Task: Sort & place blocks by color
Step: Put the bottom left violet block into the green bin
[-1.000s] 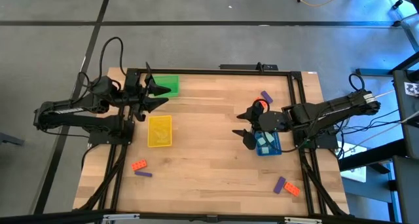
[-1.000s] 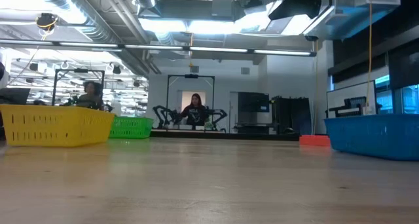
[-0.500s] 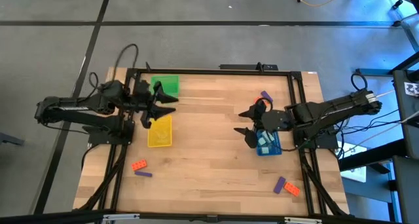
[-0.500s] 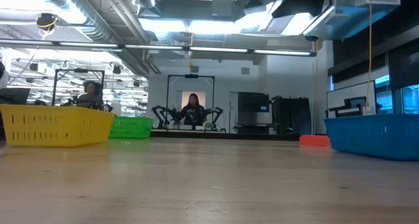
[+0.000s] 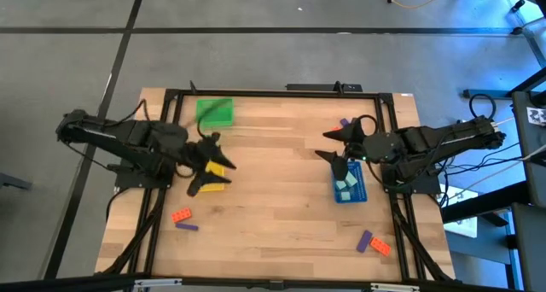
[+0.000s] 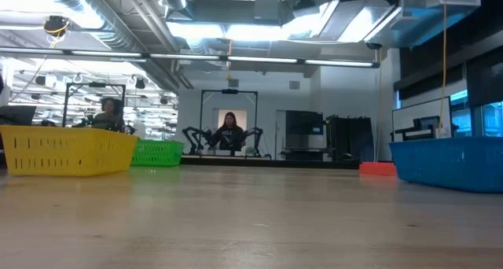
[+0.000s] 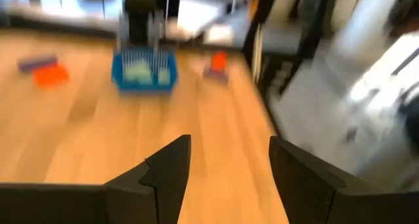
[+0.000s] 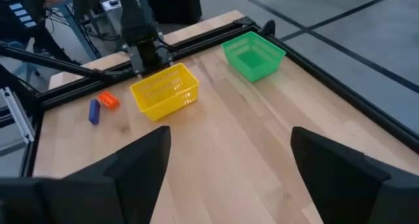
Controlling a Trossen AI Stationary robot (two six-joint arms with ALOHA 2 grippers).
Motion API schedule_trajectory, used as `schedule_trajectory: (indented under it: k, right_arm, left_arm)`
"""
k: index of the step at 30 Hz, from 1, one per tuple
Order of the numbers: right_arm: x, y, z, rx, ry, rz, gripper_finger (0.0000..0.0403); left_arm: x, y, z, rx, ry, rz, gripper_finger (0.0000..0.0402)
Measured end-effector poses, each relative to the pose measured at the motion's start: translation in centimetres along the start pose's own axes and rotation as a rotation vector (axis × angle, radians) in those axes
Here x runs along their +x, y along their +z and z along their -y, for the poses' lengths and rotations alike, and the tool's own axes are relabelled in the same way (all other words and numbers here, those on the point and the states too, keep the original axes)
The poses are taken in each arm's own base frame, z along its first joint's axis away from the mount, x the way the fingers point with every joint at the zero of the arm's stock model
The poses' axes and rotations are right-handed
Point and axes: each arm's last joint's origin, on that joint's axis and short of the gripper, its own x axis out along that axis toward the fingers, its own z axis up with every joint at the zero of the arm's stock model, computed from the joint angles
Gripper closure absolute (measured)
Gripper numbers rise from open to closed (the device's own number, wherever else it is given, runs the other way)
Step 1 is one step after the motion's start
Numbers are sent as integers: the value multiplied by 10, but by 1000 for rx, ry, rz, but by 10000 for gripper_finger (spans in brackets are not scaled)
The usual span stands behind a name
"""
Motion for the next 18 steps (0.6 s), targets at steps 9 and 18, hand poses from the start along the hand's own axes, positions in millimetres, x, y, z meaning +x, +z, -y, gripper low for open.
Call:
schedule_trajectory:
  k: [9, 18]
  right_arm:
    - [0, 0, 0, -1, 1, 0, 85]
    - [0, 0, 0, 1, 3, -1, 85]
  left_arm:
    - [13, -34, 43, 105, -14, -404, 202]
    - [27, -86, 88, 243, -8, -743, 202]
